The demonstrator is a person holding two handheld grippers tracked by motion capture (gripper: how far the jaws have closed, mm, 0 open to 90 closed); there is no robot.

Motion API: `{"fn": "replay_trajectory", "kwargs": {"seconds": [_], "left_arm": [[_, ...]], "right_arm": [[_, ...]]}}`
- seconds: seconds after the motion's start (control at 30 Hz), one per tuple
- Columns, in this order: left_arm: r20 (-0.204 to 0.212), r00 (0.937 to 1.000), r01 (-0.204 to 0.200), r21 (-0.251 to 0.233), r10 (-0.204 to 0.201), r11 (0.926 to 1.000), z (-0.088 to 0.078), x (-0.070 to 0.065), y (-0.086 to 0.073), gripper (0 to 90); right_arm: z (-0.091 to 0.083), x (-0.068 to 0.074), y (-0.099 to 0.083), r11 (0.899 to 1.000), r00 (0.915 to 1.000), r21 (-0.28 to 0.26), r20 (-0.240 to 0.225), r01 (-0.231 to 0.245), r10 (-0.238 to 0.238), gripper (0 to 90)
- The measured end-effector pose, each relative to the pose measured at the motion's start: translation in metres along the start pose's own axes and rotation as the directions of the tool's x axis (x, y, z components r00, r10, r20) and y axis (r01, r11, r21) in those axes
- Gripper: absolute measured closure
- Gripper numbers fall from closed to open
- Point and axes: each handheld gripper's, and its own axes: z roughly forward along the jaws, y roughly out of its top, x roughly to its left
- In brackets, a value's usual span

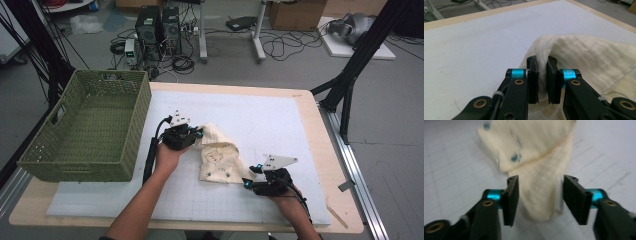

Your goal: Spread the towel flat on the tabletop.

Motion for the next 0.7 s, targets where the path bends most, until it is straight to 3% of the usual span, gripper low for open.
{"fn": "replay_trajectory", "kwargs": {"seconds": [0.17, 0.23, 0.47, 0.53, 0.63, 0.7], "left_arm": [[0.007, 0.9999, 0.014, -0.008, -0.014, 0.9999, 0.003, 0.001, -0.001, 81.1], [0.009, 0.9998, 0.015, -0.009, -0.015, 0.9998, 0.003, 0.001, -0.001, 81.1], [0.029, 0.9995, 0.013, -0.012, -0.012, 0.9998, 0.003, 0.001, -0.002, 81.1], [0.034, 0.9994, 0.012, -0.014, -0.011, 0.9998, 0.004, 0.000, -0.002, 81.1], [0.039, 0.9992, 0.008, -0.009, -0.007, 0.9999, 0.004, 0.001, -0.002, 80.8], [0.036, 0.9992, 0.017, -0.008, -0.017, 0.9998, 0.004, 0.002, -0.003, 75.5]], "right_arm": [[-0.010, -0.008, 0.008, 0.994, 0.9967, -0.103, 0.074, -0.025, 0.033, 37.2], [-0.008, -0.012, 0.013, 0.991, 0.9952, -0.122, 0.074, -0.054, 0.063, 36.2], [0.023, -0.019, 0.038, 0.994, 0.9954, -0.097, 0.071, -0.056, 0.063, 41.3], [0.032, -0.019, 0.047, 0.997, 0.9971, -0.074, 0.067, -0.032, 0.037, 53.5], [0.039, -0.021, 0.053, 0.999, 0.9981, -0.040, 0.062, 0.006, -0.004, 85.1], [0.036, -0.025, 0.056, 0.998, 0.9963, -0.056, 0.086, 0.003, 0.001, 87.7]]}}
